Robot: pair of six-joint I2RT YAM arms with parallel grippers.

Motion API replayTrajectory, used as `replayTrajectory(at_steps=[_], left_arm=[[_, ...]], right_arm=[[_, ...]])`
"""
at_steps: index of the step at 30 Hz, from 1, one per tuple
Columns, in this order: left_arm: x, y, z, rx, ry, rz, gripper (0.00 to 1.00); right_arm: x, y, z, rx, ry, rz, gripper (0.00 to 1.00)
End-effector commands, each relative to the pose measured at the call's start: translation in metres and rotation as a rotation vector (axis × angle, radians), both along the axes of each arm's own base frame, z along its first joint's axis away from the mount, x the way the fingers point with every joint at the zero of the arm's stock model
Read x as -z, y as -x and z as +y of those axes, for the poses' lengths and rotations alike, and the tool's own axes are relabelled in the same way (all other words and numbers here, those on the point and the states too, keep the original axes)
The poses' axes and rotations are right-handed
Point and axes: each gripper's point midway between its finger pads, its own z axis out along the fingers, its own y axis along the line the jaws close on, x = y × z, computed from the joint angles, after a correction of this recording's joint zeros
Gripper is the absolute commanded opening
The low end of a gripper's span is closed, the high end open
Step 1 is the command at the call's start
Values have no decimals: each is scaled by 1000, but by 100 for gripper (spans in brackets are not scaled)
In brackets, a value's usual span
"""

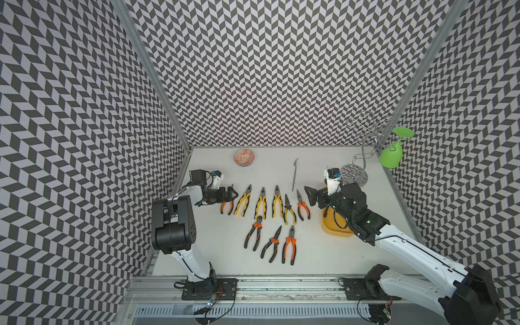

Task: Take the pliers out of the storage box
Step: Place the pliers at the center of the board, then pick up the pliers from the storage box.

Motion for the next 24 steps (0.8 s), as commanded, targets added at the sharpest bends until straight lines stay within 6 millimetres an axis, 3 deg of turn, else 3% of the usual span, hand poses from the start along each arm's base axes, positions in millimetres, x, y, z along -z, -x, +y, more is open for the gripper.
replayTrajectory(at_steps=[1,7,12,15,19,24], left_arm=[[-43,-10,-13,32,21,-180,98],[-108,-1,-62,189,-7,-494,98],[-151,30,-114,390,-37,-720,98],[-160,56,-145,538,-66,-823,98],[-166,89,-179,694,-74,-920,98],[-171,99,-197,758,-65,-942,98]], right_arm=[[16,-6,-44,206,-31,104,98],[55,-13,-98,430,-35,273,96],[82,-17,-128,527,17,363,93],[102,-22,-141,548,11,428,89],[128,-28,-137,504,-18,531,79],[168,-27,-136,495,50,679,63]])
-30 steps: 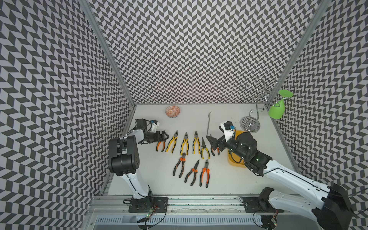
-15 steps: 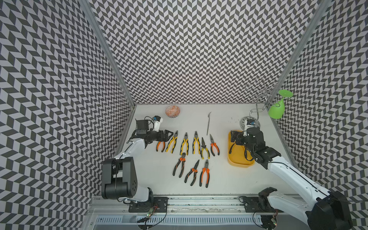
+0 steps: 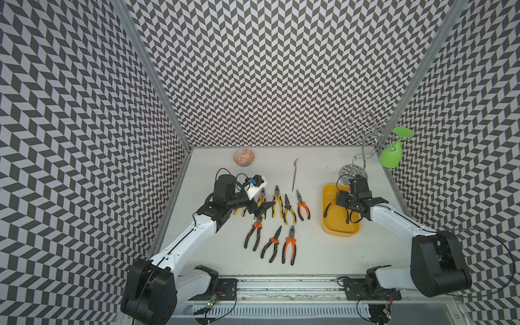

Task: Take the pliers out of the storage box
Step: Pick up the pliers from the storage box.

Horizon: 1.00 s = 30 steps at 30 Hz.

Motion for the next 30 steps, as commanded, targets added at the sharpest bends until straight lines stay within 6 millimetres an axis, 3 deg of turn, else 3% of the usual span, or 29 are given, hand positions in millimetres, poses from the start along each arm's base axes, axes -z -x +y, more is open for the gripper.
replayTrajectory(at_steps=[1,7,16,19,23,26,30], left_arm=[[-9,0,-6,36,-16,-62,98],[-13,-11,-11,31,-28,-47,98],[-17,-15,-16,44,-6,-33,98],[-25,-16,-17,36,31,-34,98],[-32,-16,-21,47,81,-11,98],[-37,-15,-26,57,131,23,98],[-49,-19,-31,57,197,65,98]], right_arm=[[15,-2,3,-6,-7,63,63],[40,2,2,-4,3,142,54],[53,13,8,-27,-26,175,19],[52,14,6,-27,-18,176,13],[36,11,4,-33,-4,120,6],[15,8,3,-48,8,36,0],[-18,5,10,-107,-10,-95,0]])
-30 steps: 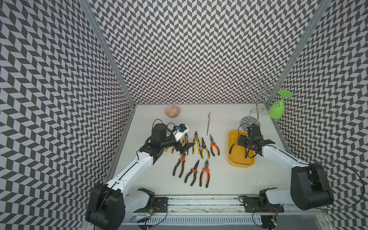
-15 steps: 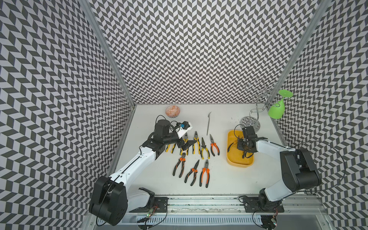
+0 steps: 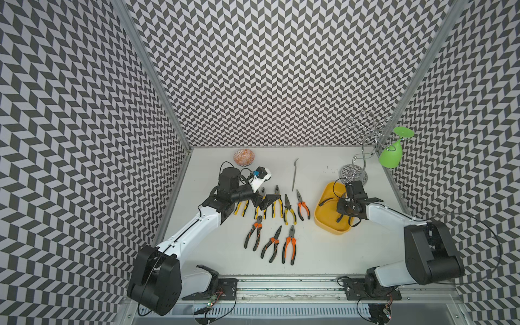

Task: Take the pliers out of the storage box
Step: Pick up the pliers from the storage box.

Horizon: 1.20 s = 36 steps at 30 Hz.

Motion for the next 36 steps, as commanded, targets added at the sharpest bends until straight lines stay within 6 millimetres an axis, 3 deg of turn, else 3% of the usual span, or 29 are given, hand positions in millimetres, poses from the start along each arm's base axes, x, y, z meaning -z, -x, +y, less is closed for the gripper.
replayTrajectory(at_steps=[1,5,10,14,20,21,24,28,32,36], left_arm=[[-28,0,-12,38,101,15,98],[-34,-3,-16,44,128,44,98],[-41,-18,-22,-12,225,213,98],[-45,-24,-36,-13,314,349,97],[-56,-6,-74,71,342,342,86],[-57,-4,-79,78,351,364,82],[-53,1,-93,120,355,401,55],[-49,2,-103,125,350,422,50],[-39,-4,-109,86,318,449,28],[-38,3,-121,121,305,469,18]], right_arm=[[-44,-19,10,-72,-26,-197,0],[-65,-20,15,-116,-25,-257,0],[-107,-22,29,-185,-16,-403,0],[-151,-19,58,-281,6,-576,0],[-202,-6,113,-416,-71,-743,0],[-209,-5,122,-434,-88,-763,0],[-227,-2,140,-470,-135,-812,0],[-242,-2,155,-499,-168,-834,0],[-253,1,164,-524,-196,-861,0],[-252,1,172,-551,-197,-852,0]])
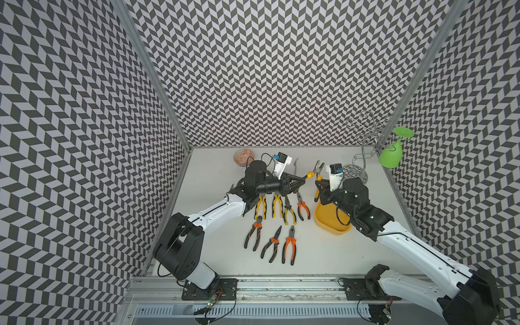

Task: Take the pliers out of the storage box
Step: Pick up the pliers from the storage box.

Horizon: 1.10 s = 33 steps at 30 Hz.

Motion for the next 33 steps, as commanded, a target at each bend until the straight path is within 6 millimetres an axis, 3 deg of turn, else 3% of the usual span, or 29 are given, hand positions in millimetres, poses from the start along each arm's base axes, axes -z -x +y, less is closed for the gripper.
replayTrajectory(at_steps=[1,11,19,22,29,33], left_arm=[[-7,9,-16,44,5,-19,17],[-2,22,-37,109,16,19,22],[-5,22,-38,99,27,14,53],[-12,20,-36,81,39,0,59],[-30,18,-31,49,72,-38,67],[-35,9,-26,-25,79,-36,63]], right_arm=[[-53,-1,22,-72,-107,-135,0],[-56,0,28,-83,-135,-149,0],[-57,4,30,-98,-178,-148,0],[-57,5,27,-88,-164,-156,0],[-53,4,24,-74,-163,-158,0],[-50,3,26,-80,-166,-152,0]])
